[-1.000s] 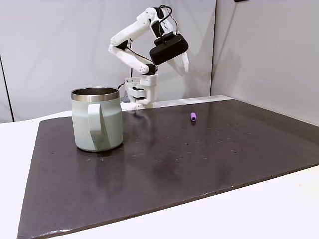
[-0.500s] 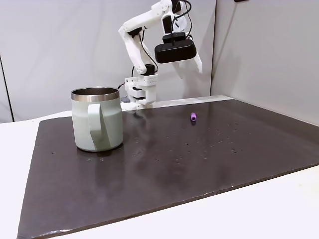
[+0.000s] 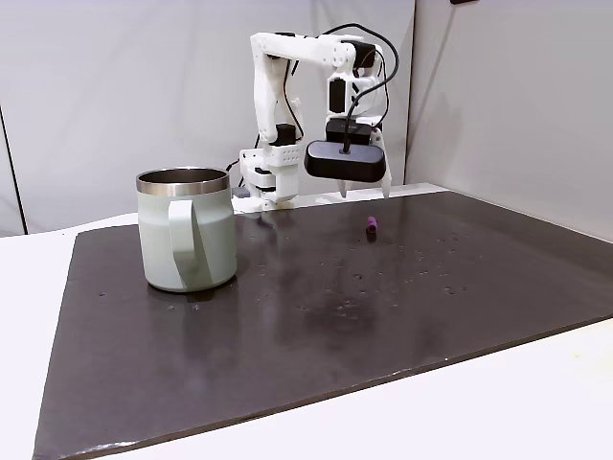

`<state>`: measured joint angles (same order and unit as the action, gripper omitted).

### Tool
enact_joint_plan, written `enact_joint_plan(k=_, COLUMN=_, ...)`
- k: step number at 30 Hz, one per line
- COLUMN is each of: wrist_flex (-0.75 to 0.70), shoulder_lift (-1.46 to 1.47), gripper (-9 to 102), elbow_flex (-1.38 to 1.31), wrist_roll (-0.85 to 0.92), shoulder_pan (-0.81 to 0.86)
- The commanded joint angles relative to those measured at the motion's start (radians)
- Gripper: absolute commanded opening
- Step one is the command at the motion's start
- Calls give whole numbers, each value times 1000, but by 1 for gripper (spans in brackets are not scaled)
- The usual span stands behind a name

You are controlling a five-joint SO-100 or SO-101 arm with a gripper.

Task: Grasp a pengrip and put it in the cup.

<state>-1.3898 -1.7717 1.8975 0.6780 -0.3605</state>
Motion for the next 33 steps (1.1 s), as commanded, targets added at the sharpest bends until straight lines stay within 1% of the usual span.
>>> enact_joint_plan(k=1, wrist_flex=48, shoulder_lift=101, gripper=27, elbow_flex=-89, wrist_roll=3, shoulder_pan=18)
enact_joint_plan(k=9, wrist_flex=133, shoulder_lift=249, gripper=25, elbow_flex=-107, wrist_roll=-20, shoulder_pan=5)
enact_joint_plan(k=17, wrist_flex=252, shoulder_lift=236, gripper=25, elbow_flex=12, wrist_roll=-11, shoulder_pan=-48)
enact_joint_plan(k=28, wrist_flex=339, shoulder_lift=127, gripper=16, elbow_flex=218, wrist_roll=77, shoulder_pan=-123)
enact_joint_plan(k=31, wrist_flex=339, shoulder_lift=127, gripper=10, elbow_flex=235, wrist_roll=83, shoulder_pan=-130)
enact_joint_plan(k=33, wrist_flex=341, shoulder_lift=127, gripper=4, elbow_flex=241, wrist_roll=86, shoulder_pan=-129)
